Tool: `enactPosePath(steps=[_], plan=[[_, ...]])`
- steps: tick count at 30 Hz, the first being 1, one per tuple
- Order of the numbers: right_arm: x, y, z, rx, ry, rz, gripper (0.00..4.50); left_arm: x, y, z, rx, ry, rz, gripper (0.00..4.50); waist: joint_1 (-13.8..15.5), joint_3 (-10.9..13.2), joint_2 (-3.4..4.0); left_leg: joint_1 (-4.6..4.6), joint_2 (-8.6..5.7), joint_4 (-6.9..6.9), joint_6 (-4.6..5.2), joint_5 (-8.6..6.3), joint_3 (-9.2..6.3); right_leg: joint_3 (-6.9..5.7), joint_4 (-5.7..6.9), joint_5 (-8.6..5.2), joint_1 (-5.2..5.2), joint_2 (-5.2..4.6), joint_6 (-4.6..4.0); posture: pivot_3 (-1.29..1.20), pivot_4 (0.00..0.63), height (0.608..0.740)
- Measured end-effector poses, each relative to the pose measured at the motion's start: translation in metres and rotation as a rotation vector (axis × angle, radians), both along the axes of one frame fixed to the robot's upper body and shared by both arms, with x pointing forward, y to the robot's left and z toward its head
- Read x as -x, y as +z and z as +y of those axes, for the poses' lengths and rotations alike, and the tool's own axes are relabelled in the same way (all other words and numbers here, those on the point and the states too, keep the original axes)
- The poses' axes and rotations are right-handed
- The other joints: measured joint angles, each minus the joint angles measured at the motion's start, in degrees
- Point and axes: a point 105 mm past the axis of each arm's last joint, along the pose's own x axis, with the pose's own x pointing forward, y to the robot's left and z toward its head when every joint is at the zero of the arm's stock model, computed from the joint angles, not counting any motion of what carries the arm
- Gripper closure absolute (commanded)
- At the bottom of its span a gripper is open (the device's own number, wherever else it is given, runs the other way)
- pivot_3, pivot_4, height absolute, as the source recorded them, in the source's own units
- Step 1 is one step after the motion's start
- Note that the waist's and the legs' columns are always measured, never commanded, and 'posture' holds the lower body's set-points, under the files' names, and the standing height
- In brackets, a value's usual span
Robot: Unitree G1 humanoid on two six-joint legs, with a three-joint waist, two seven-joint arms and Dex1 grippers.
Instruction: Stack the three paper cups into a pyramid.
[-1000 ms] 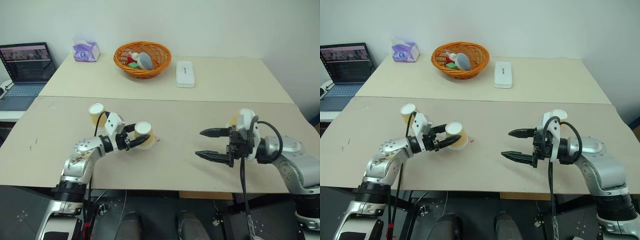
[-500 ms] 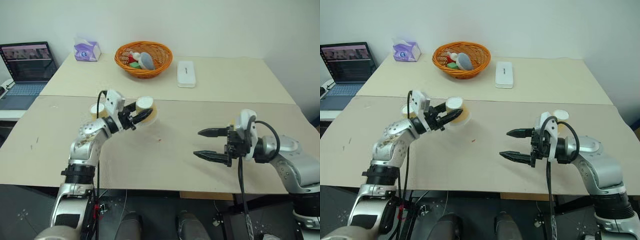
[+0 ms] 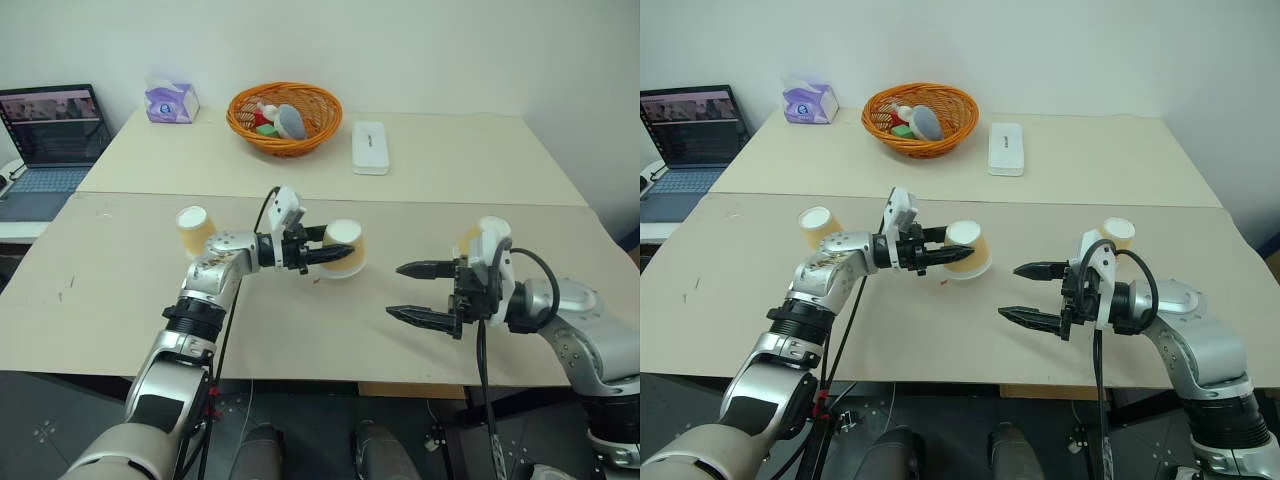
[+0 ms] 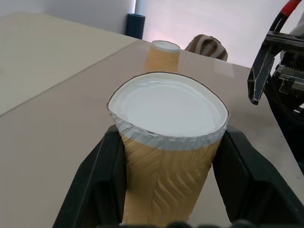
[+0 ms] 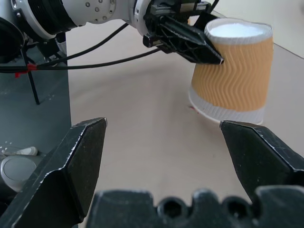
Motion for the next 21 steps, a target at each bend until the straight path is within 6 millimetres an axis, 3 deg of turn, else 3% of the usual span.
enactPosePath(steps=[8,15,21], plan=[[0.0,0.005,0.0,-0.002,-0.014,-0.026,0.0,0.003,-0.017,-0.028,-0.033,-0.069,-0.014,2.31,0.07,0.01,-0.02,-0.02,-0.01,0.0,0.0,0.0,-0.01,0.0,-0.02,0.0,0.0,0.0,0.0,0.0,0.15,0.675],[0.0,0.005,0.0,-0.002,-0.018,-0.029,0.0,0.003,-0.017,-0.037,-0.046,-0.102,-0.037,2.31,0.04,0.02,-0.03,-0.01,-0.02,0.0,0.0,0.0,-0.02,0.0,-0.01,0.0,0.01,0.0,0.0,0.0,0.15,0.675],[0.0,0.006,0.0,-0.002,-0.023,-0.031,0.0,-0.004,-0.031,-0.034,-0.09,-0.077,-0.025,2.31,0.04,0.02,-0.03,-0.02,-0.02,0.0,0.0,0.0,-0.03,0.0,-0.01,0.0,0.0,0.01,0.0,0.0,0.15,0.675]])
